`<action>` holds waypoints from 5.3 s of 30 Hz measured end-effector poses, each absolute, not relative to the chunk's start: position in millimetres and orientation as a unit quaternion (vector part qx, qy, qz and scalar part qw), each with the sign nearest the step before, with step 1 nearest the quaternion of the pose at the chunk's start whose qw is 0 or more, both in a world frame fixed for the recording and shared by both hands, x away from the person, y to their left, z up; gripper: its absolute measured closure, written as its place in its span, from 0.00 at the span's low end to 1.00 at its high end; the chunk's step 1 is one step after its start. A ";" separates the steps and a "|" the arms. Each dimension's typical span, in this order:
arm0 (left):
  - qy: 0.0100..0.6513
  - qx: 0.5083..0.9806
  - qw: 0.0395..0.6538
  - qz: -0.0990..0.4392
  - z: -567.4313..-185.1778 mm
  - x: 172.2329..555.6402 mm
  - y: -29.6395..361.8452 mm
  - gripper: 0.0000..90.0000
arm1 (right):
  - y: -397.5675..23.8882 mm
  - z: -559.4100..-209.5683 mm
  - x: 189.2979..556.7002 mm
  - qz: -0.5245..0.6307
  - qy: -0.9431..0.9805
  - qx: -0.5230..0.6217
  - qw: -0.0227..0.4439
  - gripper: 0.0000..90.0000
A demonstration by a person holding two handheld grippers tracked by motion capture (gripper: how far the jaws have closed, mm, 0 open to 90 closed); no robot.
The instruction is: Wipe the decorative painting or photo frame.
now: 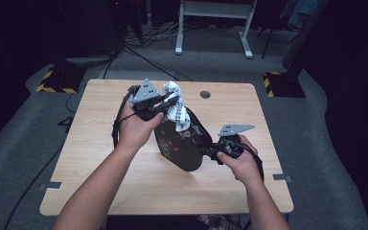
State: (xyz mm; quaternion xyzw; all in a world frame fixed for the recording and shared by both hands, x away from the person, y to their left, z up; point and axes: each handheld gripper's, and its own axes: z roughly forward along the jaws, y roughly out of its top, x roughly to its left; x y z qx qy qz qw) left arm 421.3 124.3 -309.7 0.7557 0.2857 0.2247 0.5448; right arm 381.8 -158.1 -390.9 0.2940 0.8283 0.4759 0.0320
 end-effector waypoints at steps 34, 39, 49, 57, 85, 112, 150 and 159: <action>0.341 0.764 0.505 0.211 -353.3 429.7 143.6 0.88 | -159.8 -391.2 383.2 0.472 0.830 0.297 0.028 0.87; 0.345 0.762 0.505 0.211 -359.1 429.2 146.8 0.88 | -159.9 -391.4 383.7 0.473 0.829 0.296 0.027 0.87; 0.360 0.760 0.500 0.208 -374.6 429.1 158.7 0.88 | -160.5 -391.7 384.1 0.476 0.827 0.298 0.032 0.87; 0.368 0.760 0.494 0.206 -383.6 430.9 165.5 0.88 | -160.6 -391.6 384.1 0.476 0.827 0.299 0.032 0.87; 0.408 0.768 0.458 0.183 -424.5 433.3 180.7 0.88 | -160.2 -391.8 384.3 0.477 0.827 0.298 0.028 0.87; 0.398 0.793 0.438 0.146 -454.5 421.9 185.4 0.88 | -160.5 -391.9 384.4 0.477 0.827 0.297 0.028 0.87; 0.367 0.838 0.392 0.098 -490.5 405.0 164.9 0.87 | -159.7 -392.0 385.5 0.479 0.825 0.297 0.033 0.87; 0.367 0.834 0.399 0.099 -485.5 401.8 171.3 0.87 | -162.4 -392.7 386.4 0.480 0.823 0.301 0.040 0.87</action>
